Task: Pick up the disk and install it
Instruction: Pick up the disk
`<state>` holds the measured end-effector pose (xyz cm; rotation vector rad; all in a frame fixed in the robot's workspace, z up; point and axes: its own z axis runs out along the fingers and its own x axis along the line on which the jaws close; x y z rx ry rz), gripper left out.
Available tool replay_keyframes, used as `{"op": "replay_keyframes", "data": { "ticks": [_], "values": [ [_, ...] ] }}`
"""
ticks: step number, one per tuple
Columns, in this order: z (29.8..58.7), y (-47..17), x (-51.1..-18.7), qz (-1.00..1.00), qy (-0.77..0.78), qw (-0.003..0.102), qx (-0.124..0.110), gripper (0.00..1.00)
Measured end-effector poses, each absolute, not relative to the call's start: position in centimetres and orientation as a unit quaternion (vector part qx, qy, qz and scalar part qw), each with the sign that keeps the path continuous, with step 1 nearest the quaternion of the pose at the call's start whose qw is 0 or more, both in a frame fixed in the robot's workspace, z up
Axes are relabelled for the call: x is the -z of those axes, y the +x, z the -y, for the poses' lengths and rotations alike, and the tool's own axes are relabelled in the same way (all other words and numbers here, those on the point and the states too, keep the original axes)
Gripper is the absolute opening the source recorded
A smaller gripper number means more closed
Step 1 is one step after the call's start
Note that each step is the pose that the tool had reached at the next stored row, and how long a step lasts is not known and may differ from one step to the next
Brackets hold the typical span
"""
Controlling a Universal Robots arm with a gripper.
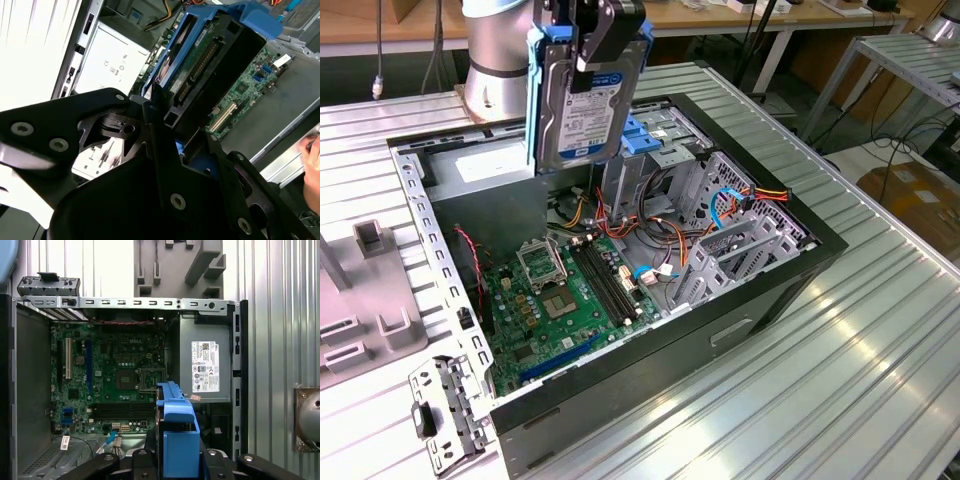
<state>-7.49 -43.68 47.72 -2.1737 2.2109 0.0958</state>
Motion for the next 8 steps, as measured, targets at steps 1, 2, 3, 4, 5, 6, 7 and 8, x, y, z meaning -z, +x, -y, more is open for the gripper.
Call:
{"op": "replay_keyframes", "data": {
  "ticks": [1,2,3,4,5,6,7,8],
  "values": [
    [43.72,-7.46,-47.72,-0.713,-0.701,0.02,-0.031,0.37],
    [43.79,-7.4,-47.71,-0.713,-0.701,0.02,-0.031,0.37],
    [43.83,-7.37,-47.7,-0.713,-0.701,0.02,-0.031,0.37],
    [43.9,-7.31,-47.7,-0.713,-0.701,0.02,-0.031,0.37],
    [43.96,-7.23,-47.69,-0.713,-0.701,0.02,-0.031,0.37],
    [44.01,-7.16,-47.68,-0.713,-0.701,0.02,-0.031,0.37],
    [44.04,-7.11,-47.68,-0.713,-0.701,0.02,-0.031,0.37],
    [44.07,-7.06,-47.67,-0.713,-0.701,0.02,-0.031,0.37]
  ]
}}
